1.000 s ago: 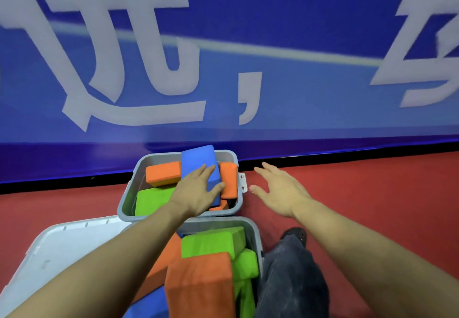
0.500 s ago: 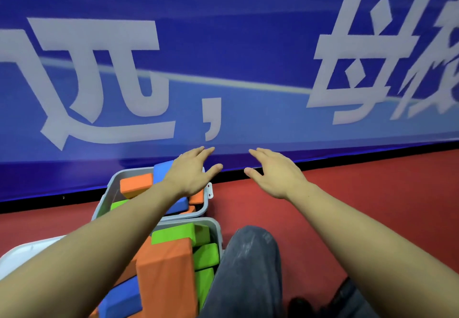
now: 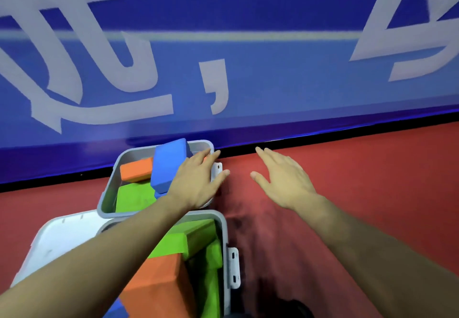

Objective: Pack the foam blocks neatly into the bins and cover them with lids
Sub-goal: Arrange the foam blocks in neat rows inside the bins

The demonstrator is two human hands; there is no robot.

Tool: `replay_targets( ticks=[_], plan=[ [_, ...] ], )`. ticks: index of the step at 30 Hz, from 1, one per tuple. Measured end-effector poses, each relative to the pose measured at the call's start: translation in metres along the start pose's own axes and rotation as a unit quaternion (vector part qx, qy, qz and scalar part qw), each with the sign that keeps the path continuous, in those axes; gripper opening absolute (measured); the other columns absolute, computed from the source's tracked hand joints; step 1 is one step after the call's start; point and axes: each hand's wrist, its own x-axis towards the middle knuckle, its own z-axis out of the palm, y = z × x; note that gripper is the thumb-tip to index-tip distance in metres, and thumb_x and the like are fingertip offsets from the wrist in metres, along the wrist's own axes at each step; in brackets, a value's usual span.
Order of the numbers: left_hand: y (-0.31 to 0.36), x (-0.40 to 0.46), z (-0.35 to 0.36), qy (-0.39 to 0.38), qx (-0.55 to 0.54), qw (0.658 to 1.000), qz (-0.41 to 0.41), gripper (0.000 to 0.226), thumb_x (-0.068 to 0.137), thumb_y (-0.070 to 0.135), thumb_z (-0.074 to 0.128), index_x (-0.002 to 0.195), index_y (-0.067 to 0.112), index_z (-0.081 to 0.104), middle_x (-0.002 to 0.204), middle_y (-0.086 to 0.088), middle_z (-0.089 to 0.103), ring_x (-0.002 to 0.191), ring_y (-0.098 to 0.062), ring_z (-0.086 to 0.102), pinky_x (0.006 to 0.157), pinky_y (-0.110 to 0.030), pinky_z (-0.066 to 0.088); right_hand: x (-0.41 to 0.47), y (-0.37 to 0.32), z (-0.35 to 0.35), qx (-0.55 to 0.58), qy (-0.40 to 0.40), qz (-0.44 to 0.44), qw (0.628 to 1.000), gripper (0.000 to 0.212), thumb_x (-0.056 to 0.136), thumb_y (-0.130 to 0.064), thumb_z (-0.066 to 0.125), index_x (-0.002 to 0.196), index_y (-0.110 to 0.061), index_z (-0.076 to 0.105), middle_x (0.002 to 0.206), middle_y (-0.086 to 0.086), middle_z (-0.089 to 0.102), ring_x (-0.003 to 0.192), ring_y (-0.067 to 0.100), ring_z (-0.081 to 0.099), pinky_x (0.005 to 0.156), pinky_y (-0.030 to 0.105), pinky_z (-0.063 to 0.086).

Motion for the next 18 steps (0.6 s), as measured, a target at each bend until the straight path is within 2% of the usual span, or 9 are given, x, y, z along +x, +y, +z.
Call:
replay_targets(
  ticks=[4, 8, 12, 15, 18],
  plan=[
    [-0.022, -0.031, -0.018, 0.026, -0.025, 0.999, -0.007, 0.08, 0.088, 0.07, 0.032, 0.15, 0.021, 0.043, 0.158, -0.007, 0.038, 0.144, -0.027, 0.036, 0.117, -0.04, 0.028, -0.011, -0.036, 0.015, -0.004, 0.01, -0.032, 0.999, 0.067, 0.102, -0.057, 0.039, 0.161, -0.03, 0.022, 0.168, -0.002, 0.021, 0.153, 0.02, 0.023, 0.125, 0.039, 0.016],
    [-0.059, -0.12, -0.036, 0.057, -0.039, 0.998, -0.001, 0.069, 0.097, 0.06, 0.046, 0.154, 0.023, 0.037, 0.163, -0.005, 0.029, 0.15, -0.022, 0.028, 0.122, -0.038, 0.024, -0.076, -0.099, 0.035, 0.02, 0.03, -0.057, 0.998, 0.066, 0.102, -0.056, 0.043, 0.159, -0.027, 0.028, 0.167, -0.002, 0.024, 0.151, 0.02, 0.027, 0.123, 0.038, 0.021],
    [-0.094, -0.216, -0.064, 0.024, -0.009, 1.0, -0.013, 0.078, 0.091, 0.071, 0.041, 0.155, 0.027, 0.035, 0.164, -0.002, 0.028, 0.15, -0.022, 0.028, 0.121, -0.043, 0.028, -0.142, -0.153, 0.025, 0.032, 0.021, -0.08, 0.996, 0.067, 0.1, -0.057, 0.045, 0.158, -0.025, 0.031, 0.165, 0.001, 0.028, 0.147, 0.026, 0.035, 0.118, 0.039, 0.029],
    [-0.122, -0.256, -0.086, 0.042, 0.002, 0.999, -0.025, 0.072, 0.095, 0.065, 0.045, 0.154, 0.024, 0.036, 0.162, -0.001, 0.032, 0.147, -0.022, 0.032, 0.12, -0.041, 0.03, -0.165, -0.181, 0.011, 0.017, 0.038, -0.122, 0.992, 0.065, 0.1, -0.056, 0.047, 0.156, -0.026, 0.034, 0.163, -0.002, 0.033, 0.142, 0.027, 0.041, 0.116, 0.04, 0.033],
    [-0.148, -0.288, -0.093, 0.048, -0.011, 0.997, -0.061, 0.081, 0.088, 0.076, 0.038, 0.152, 0.026, 0.038, 0.159, -0.002, 0.036, 0.144, -0.023, 0.037, 0.119, -0.042, 0.031, -0.171, -0.198, 0.016, 0.001, 0.022, -0.137, 0.99, 0.065, 0.099, -0.056, 0.049, 0.155, -0.025, 0.036, 0.161, -0.003, 0.037, 0.14, 0.026, 0.043, 0.115, 0.04, 0.036]
  ],
)
